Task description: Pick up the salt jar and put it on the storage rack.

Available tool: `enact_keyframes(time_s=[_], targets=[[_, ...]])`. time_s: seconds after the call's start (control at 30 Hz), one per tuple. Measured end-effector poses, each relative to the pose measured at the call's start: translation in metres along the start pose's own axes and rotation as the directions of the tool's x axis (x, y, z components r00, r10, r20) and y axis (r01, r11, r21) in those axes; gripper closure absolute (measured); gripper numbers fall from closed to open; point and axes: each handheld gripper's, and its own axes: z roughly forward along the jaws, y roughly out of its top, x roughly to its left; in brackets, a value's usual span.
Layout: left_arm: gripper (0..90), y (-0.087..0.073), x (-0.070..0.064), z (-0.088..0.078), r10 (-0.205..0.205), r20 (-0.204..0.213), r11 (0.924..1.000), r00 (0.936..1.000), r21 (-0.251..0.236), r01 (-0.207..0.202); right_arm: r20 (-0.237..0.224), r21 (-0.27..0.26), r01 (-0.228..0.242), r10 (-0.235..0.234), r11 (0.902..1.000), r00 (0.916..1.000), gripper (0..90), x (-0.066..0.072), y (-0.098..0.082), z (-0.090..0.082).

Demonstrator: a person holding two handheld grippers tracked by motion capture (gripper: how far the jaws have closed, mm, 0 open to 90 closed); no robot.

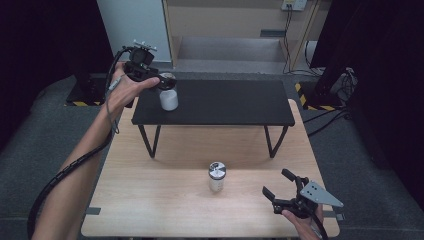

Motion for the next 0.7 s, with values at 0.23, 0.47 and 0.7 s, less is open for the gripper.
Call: enact_keyframes(time_s=[0.23, 0.47, 0.7], targets=[[9.8, 0.000, -0.007, -0.029, 0.007, 0.006, 0.9980, 1.0000, -0.063, -0.007, -0.008, 0.002, 0.004, -0.004, 1.0000, 1.0000, 6.4, 0.000, 0.001, 0.001], [9.8, -0.010, -0.019, -0.056, 0.036, 0.042, 0.9904, 0.9984, -0.135, -0.030, -0.016, 0.008, 0.010, -0.009, 0.9999, 0.9998, 6.4, 0.001, 0.001, 0.003], [9.6, -0.026, -0.031, -0.076, 0.067, 0.064, 0.9831, 0.9957, -0.175, -0.055, -0.024, 0.008, 0.013, -0.013, 0.9999, 0.9996, 6.5, 0.001, 0.002, 0.005]])
